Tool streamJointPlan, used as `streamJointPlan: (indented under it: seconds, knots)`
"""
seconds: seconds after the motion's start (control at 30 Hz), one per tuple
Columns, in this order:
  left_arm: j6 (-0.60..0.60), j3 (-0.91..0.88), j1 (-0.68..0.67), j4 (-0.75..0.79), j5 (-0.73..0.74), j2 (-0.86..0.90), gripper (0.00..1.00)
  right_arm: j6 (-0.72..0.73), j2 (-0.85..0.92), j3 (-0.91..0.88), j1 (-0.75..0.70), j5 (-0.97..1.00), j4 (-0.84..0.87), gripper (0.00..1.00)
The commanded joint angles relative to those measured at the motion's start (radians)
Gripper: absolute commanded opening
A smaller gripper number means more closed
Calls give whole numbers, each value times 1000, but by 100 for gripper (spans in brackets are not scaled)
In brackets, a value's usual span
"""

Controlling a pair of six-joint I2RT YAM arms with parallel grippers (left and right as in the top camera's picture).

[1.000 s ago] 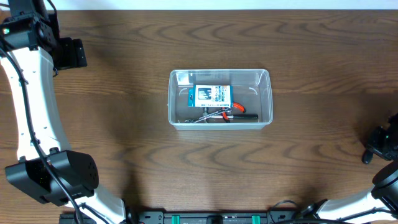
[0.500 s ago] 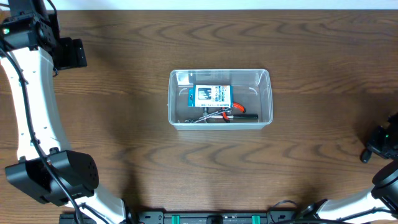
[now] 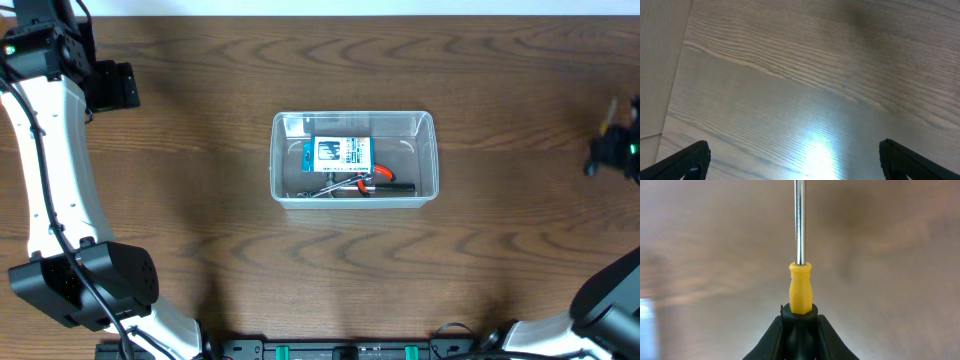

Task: Pack container
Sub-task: 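Raise the held screwdriver and swing the right gripper toward the container, then lower the screwdriver into the container and open the right gripper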

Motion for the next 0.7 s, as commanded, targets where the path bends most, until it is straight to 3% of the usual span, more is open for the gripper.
streamJointPlan:
  seconds: [0.0, 0.23, 0.43, 0.67]
  knots:
    - [5, 5, 3, 0, -8, -3, 98, -89, -68, 53, 129, -91, -13, 2]
    - [5, 5, 3, 0, -8, -3, 98, -387, -121, 69, 475, 97, -58, 8]
    - [5, 5, 3, 0, -8, -3, 98, -497, -119, 69, 710, 176, -77, 8]
    - [5, 5, 3, 0, -8, -3, 98, -529, -118, 69, 893, 176, -80, 8]
